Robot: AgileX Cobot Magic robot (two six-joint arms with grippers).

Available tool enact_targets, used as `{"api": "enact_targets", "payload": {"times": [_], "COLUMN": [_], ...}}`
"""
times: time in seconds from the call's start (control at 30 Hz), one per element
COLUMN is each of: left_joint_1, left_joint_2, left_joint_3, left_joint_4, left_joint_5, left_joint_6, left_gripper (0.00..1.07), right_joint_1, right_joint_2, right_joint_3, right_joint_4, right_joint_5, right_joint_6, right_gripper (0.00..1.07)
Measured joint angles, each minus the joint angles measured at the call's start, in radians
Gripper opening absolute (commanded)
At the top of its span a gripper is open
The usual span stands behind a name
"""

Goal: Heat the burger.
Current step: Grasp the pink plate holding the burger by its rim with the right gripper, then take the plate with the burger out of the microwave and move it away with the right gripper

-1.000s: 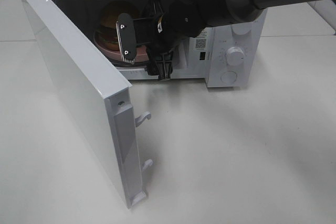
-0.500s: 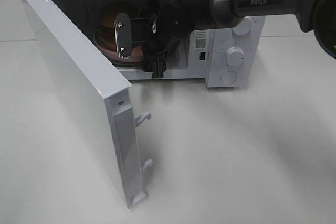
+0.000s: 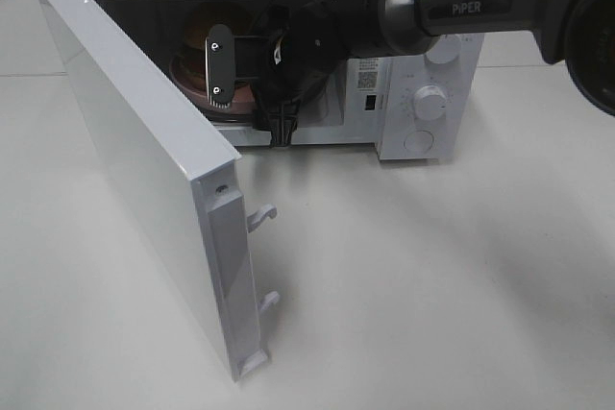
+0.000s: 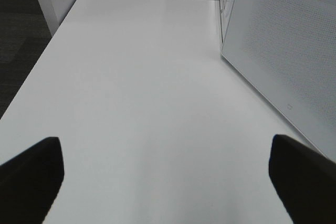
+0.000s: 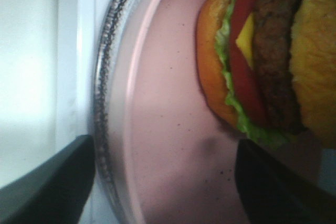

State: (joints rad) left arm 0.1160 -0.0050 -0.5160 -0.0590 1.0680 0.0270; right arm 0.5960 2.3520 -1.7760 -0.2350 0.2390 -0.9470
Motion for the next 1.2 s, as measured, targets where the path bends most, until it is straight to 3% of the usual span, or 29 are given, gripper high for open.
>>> {"api": "enact_targets", "payload": {"times": [0.07,0.13,0.17,0.2,0.23,0.27,0.37,1.0,1.2], "left_joint_1": [0.000,0.000,0.000,0.000,0.000,0.000,0.000,0.000,0.000], "left_joint_2": [0.000,0.000,0.000,0.000,0.000,0.000,0.000,0.000,0.000], "left_joint_3": [0.000,0.000,0.000,0.000,0.000,0.000,0.000,0.000,0.000], "left_joint_4": [0.000,0.003,0.003,0.004,0.004,0.004,0.004,0.005,0.006], "left_joint_5": [0.000,0.000,0.000,0.000,0.000,0.000,0.000,0.000,0.000], "left_joint_6": [0.000,0.000,0.000,-0.001,-0.001,-0.001,-0.001,-0.001,-0.001], "left_gripper": [0.98,0.98,0.98,0.98,0.98,0.98,0.98,0.98,0.98], "right_joint_1": [0.000,0.002,0.002,0.005,0.005,0.008,0.010,0.010,0.010], "right_joint_2": [0.000,0.000,0.000,0.000,0.000,0.000,0.000,-0.048,-0.064], "right_joint_3": [0.000,0.000,0.000,0.000,0.000,0.000,0.000,0.000,0.000], "right_joint_4": [0.003,0.008,0.008,0.011,0.011,0.025,0.047,0.102,0.164], "right_joint_5": [0.006,0.037,0.037,0.061,0.061,0.083,0.103,0.199,0.262], "right_joint_6": [0.000,0.000,0.000,0.000,0.000,0.000,-0.002,-0.029,-0.133], "right_gripper": [0.53,0.36,0.36,0.24,0.24,0.14,0.02,0.00,0.00]}}
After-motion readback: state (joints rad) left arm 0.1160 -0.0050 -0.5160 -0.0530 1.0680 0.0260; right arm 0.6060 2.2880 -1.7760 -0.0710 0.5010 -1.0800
